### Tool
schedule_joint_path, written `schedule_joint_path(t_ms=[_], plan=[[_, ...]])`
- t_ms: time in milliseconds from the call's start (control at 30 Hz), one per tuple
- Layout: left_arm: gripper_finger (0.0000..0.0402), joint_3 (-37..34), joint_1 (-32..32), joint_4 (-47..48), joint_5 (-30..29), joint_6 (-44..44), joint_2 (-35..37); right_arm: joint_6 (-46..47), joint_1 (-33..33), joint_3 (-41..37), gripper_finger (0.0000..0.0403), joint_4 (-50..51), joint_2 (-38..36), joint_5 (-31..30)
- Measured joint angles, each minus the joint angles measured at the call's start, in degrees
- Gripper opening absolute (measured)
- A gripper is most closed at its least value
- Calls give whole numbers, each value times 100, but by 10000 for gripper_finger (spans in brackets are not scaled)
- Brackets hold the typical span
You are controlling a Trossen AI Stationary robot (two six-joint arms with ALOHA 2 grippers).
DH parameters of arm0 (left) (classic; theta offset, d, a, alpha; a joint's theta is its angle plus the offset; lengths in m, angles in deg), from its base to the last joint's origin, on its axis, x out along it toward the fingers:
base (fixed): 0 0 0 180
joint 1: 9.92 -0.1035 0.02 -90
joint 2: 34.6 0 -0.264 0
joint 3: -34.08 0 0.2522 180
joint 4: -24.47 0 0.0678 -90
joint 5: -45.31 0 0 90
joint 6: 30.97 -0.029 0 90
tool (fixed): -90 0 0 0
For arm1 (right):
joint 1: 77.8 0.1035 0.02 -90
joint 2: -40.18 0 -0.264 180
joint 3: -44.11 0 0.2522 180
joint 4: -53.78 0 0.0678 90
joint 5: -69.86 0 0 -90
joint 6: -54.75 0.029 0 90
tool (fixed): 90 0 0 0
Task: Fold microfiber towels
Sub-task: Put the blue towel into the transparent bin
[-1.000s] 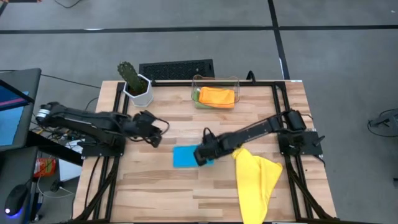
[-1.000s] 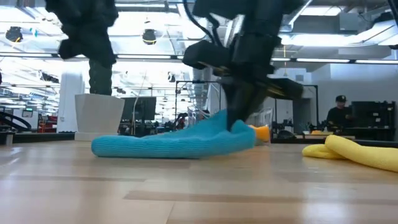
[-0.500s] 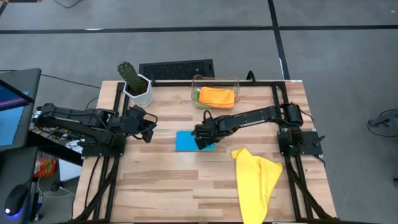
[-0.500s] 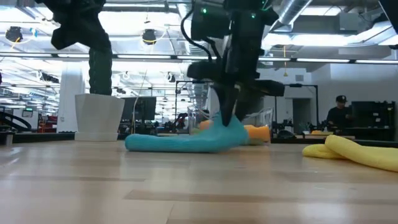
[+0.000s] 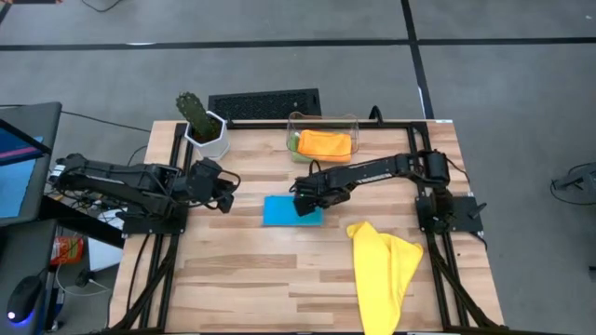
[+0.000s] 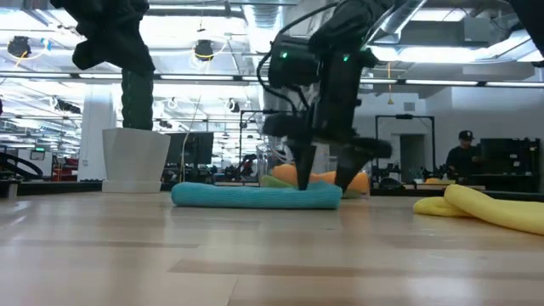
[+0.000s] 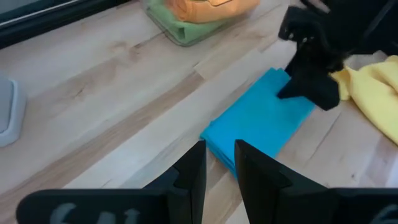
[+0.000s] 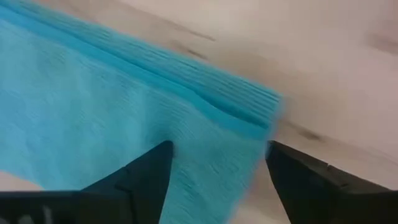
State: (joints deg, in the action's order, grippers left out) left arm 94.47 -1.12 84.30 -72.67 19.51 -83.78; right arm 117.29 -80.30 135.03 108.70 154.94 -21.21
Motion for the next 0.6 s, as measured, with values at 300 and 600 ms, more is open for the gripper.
schedule_joint_path(t_ms=[300, 600], plan=[[76, 0, 0, 23, -138, 72, 4, 172, 28, 51, 221, 101, 458, 254], [76, 0, 0, 52, -194, 76, 4, -584, -84, 176, 21, 175, 379, 251]])
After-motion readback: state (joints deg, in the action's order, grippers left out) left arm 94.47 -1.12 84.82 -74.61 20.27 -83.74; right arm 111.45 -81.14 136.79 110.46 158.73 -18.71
